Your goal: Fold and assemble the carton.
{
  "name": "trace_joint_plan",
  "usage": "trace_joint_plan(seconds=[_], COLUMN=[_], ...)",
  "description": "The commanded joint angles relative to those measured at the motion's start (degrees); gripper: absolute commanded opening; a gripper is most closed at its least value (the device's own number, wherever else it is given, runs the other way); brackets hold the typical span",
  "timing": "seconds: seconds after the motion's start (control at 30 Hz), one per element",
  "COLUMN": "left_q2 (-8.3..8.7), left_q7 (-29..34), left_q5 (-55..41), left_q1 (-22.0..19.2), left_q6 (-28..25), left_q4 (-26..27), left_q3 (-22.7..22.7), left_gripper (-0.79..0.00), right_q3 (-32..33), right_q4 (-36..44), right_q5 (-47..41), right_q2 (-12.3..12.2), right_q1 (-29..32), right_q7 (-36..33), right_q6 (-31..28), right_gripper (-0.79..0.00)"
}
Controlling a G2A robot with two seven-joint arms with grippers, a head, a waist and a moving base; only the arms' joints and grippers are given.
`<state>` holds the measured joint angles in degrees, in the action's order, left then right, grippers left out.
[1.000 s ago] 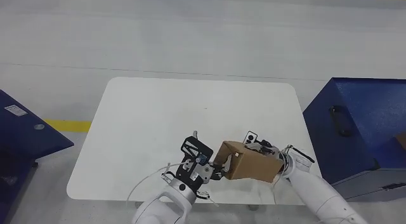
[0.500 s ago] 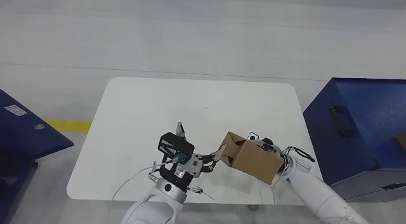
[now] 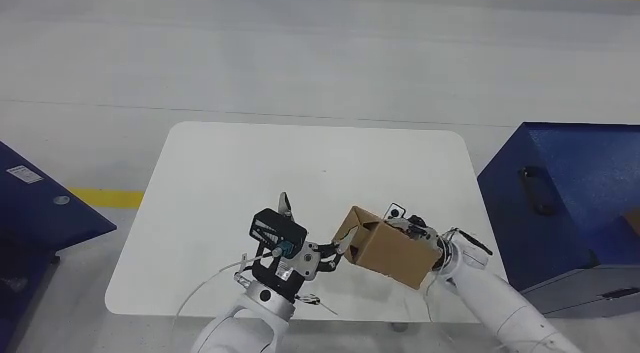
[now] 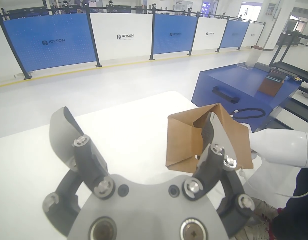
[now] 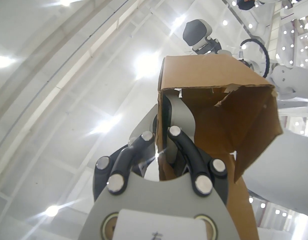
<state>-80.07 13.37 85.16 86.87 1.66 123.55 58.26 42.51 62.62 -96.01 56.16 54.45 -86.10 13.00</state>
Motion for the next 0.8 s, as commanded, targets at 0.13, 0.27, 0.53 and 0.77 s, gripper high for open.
trace_joint_plan(seconds=[0.13, 0.27, 0.53, 0.77], left_q2=[0.00, 0.24, 0.93, 0.67], left_q7=[0.0, -0.8, 0.6, 1.1], left_q5=[0.0, -2.5, -13.5, -23.3], left_q1=[0.0, 0.8, 2.9, 3.0], left_q6=[0.0, -1.8, -8.0, -7.3], left_q4=[0.0, 0.9, 4.0, 4.1], left_q3=[0.0, 1.9, 8.2, 8.6], left_gripper=[0.000, 0.000, 0.000, 0.000], right_q3=[0.7, 1.2, 0.9, 0.9], right_q4=[-1.8, -2.5, -6.5, -6.5], right_q5=[1.3, -0.1, -0.6, -0.6], right_q2=[1.8, 3.5, 6.4, 6.4], right_q1=[-2.4, -2.9, -3.3, -3.3], right_q7=[-1.9, -1.9, -1.9, -1.9], right_q6=[-0.9, -1.9, -4.4, -4.4], right_gripper=[-0.785, -0.785, -0.785, -0.785])
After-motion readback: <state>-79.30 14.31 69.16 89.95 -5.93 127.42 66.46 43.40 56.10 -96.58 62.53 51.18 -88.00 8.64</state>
